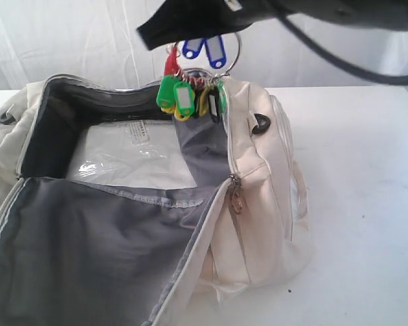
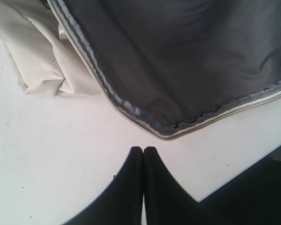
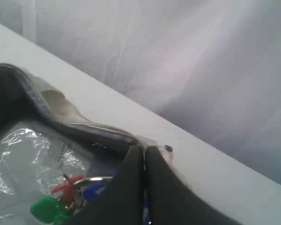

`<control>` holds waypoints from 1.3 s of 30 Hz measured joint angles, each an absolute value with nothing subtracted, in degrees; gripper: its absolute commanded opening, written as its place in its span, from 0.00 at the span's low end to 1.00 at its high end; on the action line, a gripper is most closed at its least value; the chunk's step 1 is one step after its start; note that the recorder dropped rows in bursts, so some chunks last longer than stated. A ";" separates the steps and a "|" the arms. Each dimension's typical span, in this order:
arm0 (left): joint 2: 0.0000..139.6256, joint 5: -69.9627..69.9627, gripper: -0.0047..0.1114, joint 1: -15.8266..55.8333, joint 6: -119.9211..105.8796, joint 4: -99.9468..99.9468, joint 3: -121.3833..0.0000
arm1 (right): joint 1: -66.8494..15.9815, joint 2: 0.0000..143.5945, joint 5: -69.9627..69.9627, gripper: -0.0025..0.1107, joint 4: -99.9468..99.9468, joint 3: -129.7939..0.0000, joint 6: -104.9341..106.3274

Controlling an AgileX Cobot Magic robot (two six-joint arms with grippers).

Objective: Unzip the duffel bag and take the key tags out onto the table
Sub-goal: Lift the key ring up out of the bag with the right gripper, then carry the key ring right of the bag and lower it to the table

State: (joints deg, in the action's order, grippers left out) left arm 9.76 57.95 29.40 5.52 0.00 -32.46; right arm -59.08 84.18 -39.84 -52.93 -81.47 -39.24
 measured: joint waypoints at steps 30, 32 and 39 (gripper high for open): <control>9.76 59.32 0.04 29.40 5.52 0.00 -32.46 | -37.61 72.58 -47.30 0.02 -52.82 -59.78 -39.99; 9.76 59.32 0.04 29.40 5.52 0.00 -32.46 | -36.70 72.70 -44.05 0.02 -52.82 -56.95 -41.24; 9.76 59.32 0.04 29.40 5.52 0.00 -32.46 | -33.77 77.89 -35.92 0.02 -53.54 -49.53 -46.98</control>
